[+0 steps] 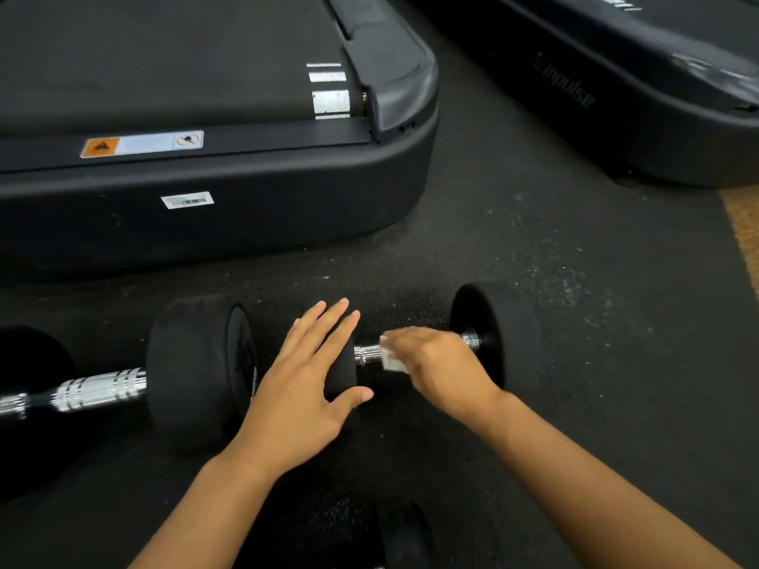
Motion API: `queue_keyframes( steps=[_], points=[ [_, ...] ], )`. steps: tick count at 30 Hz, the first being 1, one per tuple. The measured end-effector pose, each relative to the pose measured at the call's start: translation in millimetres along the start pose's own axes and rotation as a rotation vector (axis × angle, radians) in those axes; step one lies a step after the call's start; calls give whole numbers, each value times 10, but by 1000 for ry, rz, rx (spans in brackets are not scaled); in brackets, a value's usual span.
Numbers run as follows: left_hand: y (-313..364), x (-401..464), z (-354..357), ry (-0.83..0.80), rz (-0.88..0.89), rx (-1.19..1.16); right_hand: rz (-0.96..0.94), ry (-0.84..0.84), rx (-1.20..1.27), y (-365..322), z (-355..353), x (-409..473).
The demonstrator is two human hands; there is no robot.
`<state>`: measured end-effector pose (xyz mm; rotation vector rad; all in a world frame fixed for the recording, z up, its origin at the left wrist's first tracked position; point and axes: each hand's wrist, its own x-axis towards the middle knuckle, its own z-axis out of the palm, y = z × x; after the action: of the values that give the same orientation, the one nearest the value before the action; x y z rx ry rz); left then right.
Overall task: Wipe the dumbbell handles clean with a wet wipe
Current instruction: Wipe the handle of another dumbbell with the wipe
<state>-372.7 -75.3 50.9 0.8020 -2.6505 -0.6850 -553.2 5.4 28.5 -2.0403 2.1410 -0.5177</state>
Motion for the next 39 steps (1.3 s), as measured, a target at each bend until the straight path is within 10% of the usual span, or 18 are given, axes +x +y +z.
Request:
queue_keyframes(
  steps=[4, 10, 18, 26, 32, 39],
  points=[
    [15, 19, 19, 16, -9, 4, 176, 1, 11, -70, -22, 175],
    [13, -1, 10, 23, -16, -16, -87, 43, -4, 50, 83, -120],
    [447, 60, 79, 198, -114, -277, 30, 411, 141, -42, -127, -360],
    [630, 225, 365, 361, -75, -249, 259, 487, 686, -106, -299, -445],
    [559, 336, 647, 374, 3, 122, 239, 610, 194, 223, -462, -448],
    [516, 335, 921, 260, -103, 120, 449, 375, -14, 430, -282, -432]
  ],
)
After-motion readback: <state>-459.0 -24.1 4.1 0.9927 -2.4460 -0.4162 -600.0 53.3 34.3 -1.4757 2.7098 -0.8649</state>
